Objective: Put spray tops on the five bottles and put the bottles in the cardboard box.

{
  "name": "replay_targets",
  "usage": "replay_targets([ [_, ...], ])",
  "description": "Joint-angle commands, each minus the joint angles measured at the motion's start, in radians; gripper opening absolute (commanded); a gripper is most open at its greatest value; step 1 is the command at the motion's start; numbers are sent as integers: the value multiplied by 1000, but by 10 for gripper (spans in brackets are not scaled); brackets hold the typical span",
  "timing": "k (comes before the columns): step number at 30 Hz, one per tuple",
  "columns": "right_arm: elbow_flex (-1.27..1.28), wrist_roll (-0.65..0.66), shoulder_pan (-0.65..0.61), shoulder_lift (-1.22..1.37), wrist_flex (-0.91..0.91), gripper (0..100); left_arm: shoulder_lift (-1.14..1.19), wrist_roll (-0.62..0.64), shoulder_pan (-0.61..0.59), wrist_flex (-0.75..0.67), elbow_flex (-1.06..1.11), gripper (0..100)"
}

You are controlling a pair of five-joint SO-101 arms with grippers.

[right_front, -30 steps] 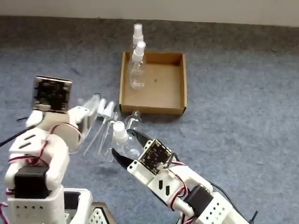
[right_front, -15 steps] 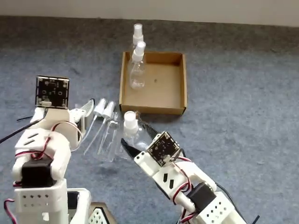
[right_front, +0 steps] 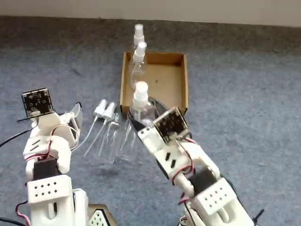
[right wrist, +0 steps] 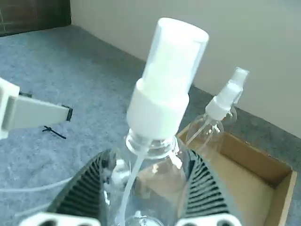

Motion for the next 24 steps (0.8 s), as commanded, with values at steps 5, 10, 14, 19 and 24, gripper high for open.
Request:
replay_targets([
  [5, -325, -6, 15, 552, -341, 4, -5, 15, -1, -117, 48, 234],
  [10, -378, 0, 15, 757, -467, 4, -5, 15, 10, -114, 50, 234],
  [14, -363, -8, 68, 846, -618, 4, -5, 15, 19, -114, 50, 234],
  [19, -325, -126, 137, 908, -826, 4, -5, 15, 30, -112, 50, 234],
  [24, -328, -213, 150, 957, -825, 4, -5, 15, 30, -114, 50, 234],
])
